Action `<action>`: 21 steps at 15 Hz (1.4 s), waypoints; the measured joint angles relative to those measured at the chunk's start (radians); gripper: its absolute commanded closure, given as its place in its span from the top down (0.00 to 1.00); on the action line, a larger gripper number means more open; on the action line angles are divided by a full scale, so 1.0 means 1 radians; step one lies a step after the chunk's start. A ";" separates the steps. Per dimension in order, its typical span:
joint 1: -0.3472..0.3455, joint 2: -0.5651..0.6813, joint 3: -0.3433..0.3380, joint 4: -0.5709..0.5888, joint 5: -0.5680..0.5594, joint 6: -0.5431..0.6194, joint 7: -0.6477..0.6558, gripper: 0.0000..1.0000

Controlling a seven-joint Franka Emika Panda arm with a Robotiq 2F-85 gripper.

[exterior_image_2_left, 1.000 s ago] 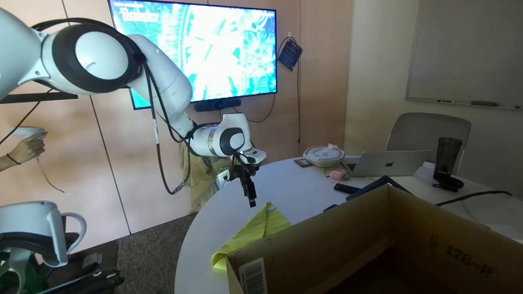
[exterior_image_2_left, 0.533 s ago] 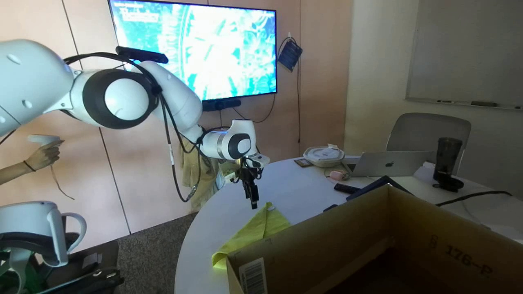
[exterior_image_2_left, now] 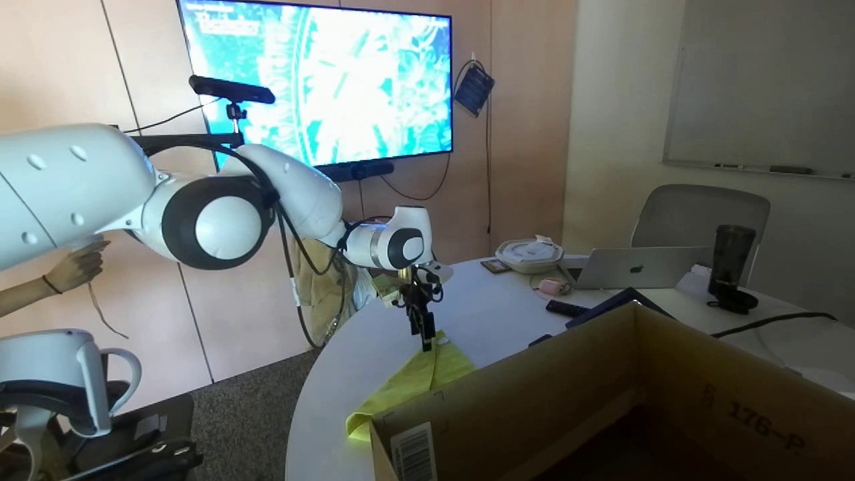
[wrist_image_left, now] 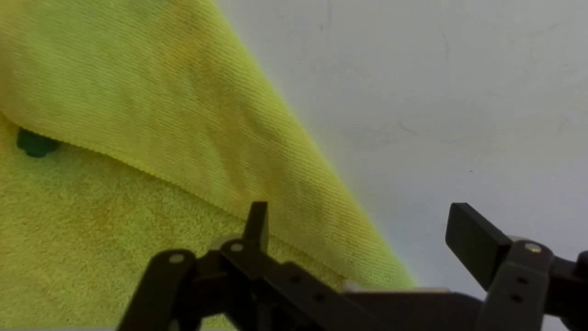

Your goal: Pick up the marker and put it on the cloth and fold the cloth, then pick up the cloth and put it in the box

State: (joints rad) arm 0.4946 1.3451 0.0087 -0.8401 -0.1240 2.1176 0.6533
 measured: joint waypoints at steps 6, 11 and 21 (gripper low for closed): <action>-0.032 0.098 0.000 0.139 0.015 -0.054 -0.038 1.00; -0.046 0.141 0.001 0.205 0.054 -0.086 -0.071 0.68; -0.055 0.137 0.002 0.235 0.072 -0.145 -0.117 0.15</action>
State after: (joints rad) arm 0.4397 1.4823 0.0102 -0.6051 -0.0522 1.9727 0.5365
